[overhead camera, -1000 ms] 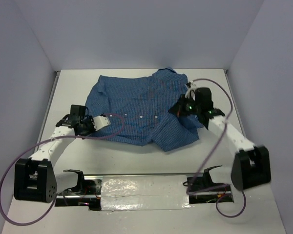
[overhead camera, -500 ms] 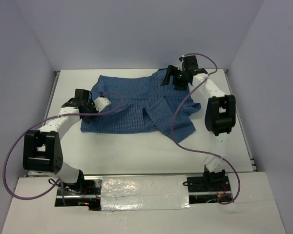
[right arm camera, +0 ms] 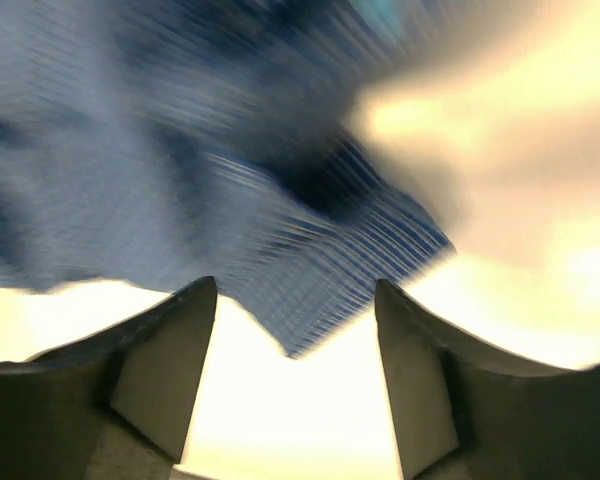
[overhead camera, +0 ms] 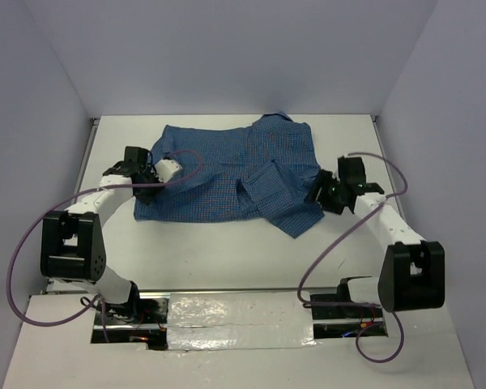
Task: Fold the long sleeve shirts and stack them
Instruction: Fold the shirt
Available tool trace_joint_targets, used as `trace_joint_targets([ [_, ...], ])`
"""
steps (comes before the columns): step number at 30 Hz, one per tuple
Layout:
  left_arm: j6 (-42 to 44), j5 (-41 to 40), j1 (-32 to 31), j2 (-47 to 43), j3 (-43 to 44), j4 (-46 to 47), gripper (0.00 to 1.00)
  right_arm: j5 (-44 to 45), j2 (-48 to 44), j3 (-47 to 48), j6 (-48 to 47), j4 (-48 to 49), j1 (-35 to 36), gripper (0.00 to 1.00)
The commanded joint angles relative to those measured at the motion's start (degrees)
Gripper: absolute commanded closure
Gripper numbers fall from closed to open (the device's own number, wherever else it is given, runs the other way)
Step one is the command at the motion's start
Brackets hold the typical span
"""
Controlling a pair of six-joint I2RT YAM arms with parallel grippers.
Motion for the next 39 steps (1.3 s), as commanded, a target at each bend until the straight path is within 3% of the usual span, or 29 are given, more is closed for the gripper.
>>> trace_joint_targets([
  [1, -2.13, 1.37, 0.37, -0.14, 2.95, -0.72, 1.0, -0.48, 3.15, -4.65, 5.39, 4.98, -1.7, 0.26],
  [9, -2.04, 1.28, 0.11, -2.24, 1.46, -0.72, 1.0, -2.24, 13.01, -6.93, 8.21, 11.83, -2.41, 0.24],
  [11, -1.87, 1.37, 0.02, -3.12, 1.11, -0.54, 1.0, -2.68, 14.24, -8.17, 9.44, 14.12, -2.32, 0.28],
  [12, -1.69, 1.46, 0.11, -3.47, 0.76, -0.46, 1.0, -2.33, 14.24, -8.26, 9.53, 15.09, -2.32, 0.34],
  [13, -1.52, 1.72, 0.02, -3.74, 0.75, -0.54, 1.0, -2.85, 13.98, -8.52, 9.44, 15.88, -2.32, 0.55],
  [14, -1.43, 1.81, 0.11, -3.83, 0.75, -0.63, 1.0, -2.86, 13.63, -8.61, 9.53, 15.63, -2.41, 0.69],
  [15, -1.08, 1.81, 0.11, -4.0, 0.67, -0.89, 1.0, -2.77, 12.67, -8.35, 9.35, 14.75, -2.41, 0.99],
  [18, 0.59, 1.46, 0.11, -4.79, 1.02, -2.73, 1.0, -3.21, 8.2, -8.17, 7.43, 9.84, -2.41, 1.0],
  [24, 4.99, -0.39, 0.28, -10.06, 1.98, -8.36, 1.0, 1.45, -19.89, -3.53, 0.75, -5.98, -2.41, 1.0],
  [27, 4.38, 0.32, 0.28, -12.43, 1.28, -11.26, 1.0, 0.84, -27.22, -1.76, 0.56, -11.87, -2.5, 1.0],
  [33, 2.35, -1.0, 0.37, -18.49, -3.46, -16.61, 1.0, -6.71, -32.25, -5.7, 5.74, -22.08, -2.41, 1.0],
  [36, 1.65, 0.57, 0.37, -18.43, -5.92, -14.54, 1.0, -8.56, -29.47, -7.65, 6.19, -17.97, -2.41, 1.0],
  [39, 0.68, 2.94, 0.37, -9.31, -2.34, -11.1, 1.0, -11.01, -15.42, -1.87, 6.37, -5.85, -2.32, 1.0],
])
